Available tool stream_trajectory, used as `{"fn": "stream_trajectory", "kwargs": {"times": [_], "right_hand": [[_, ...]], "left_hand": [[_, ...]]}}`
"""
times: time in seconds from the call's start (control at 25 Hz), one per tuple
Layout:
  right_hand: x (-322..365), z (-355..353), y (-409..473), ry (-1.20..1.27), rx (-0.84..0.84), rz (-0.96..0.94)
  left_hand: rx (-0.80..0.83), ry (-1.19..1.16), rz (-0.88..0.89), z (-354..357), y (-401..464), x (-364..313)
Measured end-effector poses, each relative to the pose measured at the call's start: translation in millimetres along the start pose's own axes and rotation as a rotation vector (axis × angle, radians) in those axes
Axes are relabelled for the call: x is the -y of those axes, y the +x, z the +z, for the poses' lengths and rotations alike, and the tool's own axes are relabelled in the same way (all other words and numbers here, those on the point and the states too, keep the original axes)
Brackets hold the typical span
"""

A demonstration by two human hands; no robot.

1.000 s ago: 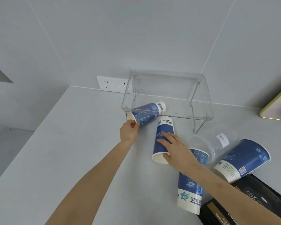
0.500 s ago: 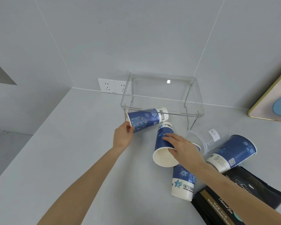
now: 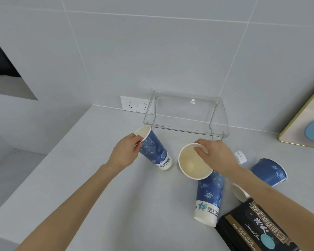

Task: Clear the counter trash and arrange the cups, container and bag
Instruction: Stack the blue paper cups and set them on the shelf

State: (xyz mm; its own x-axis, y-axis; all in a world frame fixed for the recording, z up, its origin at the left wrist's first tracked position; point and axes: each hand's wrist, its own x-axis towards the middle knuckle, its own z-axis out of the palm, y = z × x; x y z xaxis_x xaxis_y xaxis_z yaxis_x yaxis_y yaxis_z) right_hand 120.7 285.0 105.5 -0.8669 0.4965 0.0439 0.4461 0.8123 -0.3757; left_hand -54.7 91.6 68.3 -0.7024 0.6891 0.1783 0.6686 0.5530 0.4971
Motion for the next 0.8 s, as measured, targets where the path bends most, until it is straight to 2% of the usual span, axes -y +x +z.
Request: {"fn": "stream_trajectory", "kwargs": {"times": [0.24,0.44,0.64,0.8], "right_hand": [[15,-57,22,0.137,0.027,-0.060],[40,-88,42,0.238,0.001,-0.087],[75,-96,62,0.421,0.047,-0.100],[98,-82,71,0.456,0.107,-0.132]], "left_hand": [[0.104,0.107,0.213,-34,-5,1],[0.042,0.039,0.206,-35,-25,5],[-0.031,0.037,0.294,-30,-39,13],[-0.047,-0.062,0.178,-19,-44,19]]}}
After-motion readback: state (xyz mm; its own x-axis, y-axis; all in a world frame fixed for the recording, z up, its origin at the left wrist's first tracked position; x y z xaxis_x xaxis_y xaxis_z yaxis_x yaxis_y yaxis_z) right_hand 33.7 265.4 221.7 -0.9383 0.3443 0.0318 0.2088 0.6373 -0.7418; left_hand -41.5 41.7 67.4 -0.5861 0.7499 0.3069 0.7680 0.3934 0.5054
